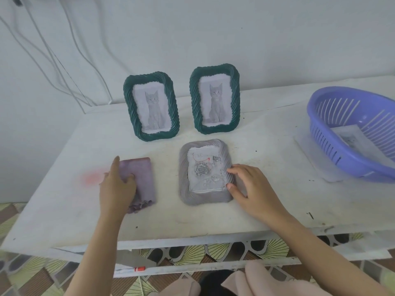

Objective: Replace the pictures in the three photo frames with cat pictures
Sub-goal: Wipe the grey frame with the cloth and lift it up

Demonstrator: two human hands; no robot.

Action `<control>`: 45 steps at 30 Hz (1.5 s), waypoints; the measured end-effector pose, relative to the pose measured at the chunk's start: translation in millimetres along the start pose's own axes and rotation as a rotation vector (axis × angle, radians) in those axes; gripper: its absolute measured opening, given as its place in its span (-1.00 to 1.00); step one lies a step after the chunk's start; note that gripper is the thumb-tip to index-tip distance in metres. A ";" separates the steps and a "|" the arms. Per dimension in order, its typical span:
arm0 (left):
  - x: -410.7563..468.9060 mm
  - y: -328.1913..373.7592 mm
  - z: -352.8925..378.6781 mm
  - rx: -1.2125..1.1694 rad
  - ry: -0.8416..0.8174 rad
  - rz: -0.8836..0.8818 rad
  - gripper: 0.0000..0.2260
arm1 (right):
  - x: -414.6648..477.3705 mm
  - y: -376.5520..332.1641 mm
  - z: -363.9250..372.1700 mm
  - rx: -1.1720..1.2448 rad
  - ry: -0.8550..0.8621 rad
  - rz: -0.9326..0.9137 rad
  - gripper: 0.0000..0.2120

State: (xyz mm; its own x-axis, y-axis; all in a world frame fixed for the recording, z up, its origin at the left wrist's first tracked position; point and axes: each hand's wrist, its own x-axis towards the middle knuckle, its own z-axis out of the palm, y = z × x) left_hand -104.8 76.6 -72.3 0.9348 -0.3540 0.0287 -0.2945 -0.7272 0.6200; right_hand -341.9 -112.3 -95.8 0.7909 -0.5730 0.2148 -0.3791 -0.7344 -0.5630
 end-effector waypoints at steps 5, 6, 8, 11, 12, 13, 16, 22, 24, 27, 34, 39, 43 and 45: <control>-3.6 10.6 -11.5 -0.349 0.015 0.029 -0.57 | 1.8 -1.0 -0.4 0.023 0.009 0.005 -0.67; -3.8 12.3 -13.9 -0.412 -0.008 0.024 -0.59 | 2.0 -1.9 -0.5 0.029 0.012 0.007 -0.65; -5.6 15.1 -18.6 -0.538 -0.087 0.007 -0.60 | 2.7 -5.3 0.0 0.043 0.033 0.002 -0.62; -8.1 20.7 -24.5 -0.757 -0.246 0.018 -0.63 | 5.7 -16.7 0.6 0.109 0.057 -0.041 -0.61; -8.9 24.4 -26.4 -0.852 -0.300 0.019 -0.65 | 6.9 -23.2 -0.5 0.155 0.046 -0.061 -0.61; -9.3 29.4 -27.9 -0.934 -0.343 0.015 -0.66 | 8.4 -30.7 -1.9 0.220 0.020 -0.069 -0.60; -13.8 48.5 -27.6 -1.062 -0.410 0.017 -0.64 | 12.0 -57.8 -8.3 0.545 -0.097 -0.050 -0.52; -28.7 78.2 -4.8 -1.158 -0.506 0.023 -0.67 | 29.0 -79.0 -7.1 0.874 0.006 -0.025 -0.40; -30.0 78.5 1.6 -1.161 -0.541 0.050 -0.63 | 35.0 -74.7 -10.2 0.858 0.075 0.029 -0.45; -29.3 72.1 9.8 -1.025 -0.528 0.127 -0.59 | 40.9 -60.3 -15.7 0.813 0.072 0.117 -0.49; -19.9 32.4 30.1 -0.166 -0.564 0.516 -0.19 | 42.1 -32.0 -7.4 0.070 0.062 0.125 -0.58; -14.7 22.8 39.7 0.106 -0.540 0.717 0.04 | 35.0 -37.7 11.2 -0.255 -0.172 0.020 -0.29; -14.3 20.8 40.7 0.135 -0.548 0.740 0.00 | 39.6 -32.9 20.2 -0.315 -0.236 0.018 -0.26; -13.4 20.4 40.6 0.127 -0.562 0.747 -0.02 | 53.3 -32.3 21.9 -0.314 -0.213 0.020 -0.37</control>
State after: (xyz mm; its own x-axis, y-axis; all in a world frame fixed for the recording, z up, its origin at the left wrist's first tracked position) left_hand -131.4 42.7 -91.8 0.2720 -0.9621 -0.0182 -0.8291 -0.2440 0.5030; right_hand -277.0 -111.2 -83.6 0.8514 -0.5243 0.0169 -0.4984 -0.8184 -0.2860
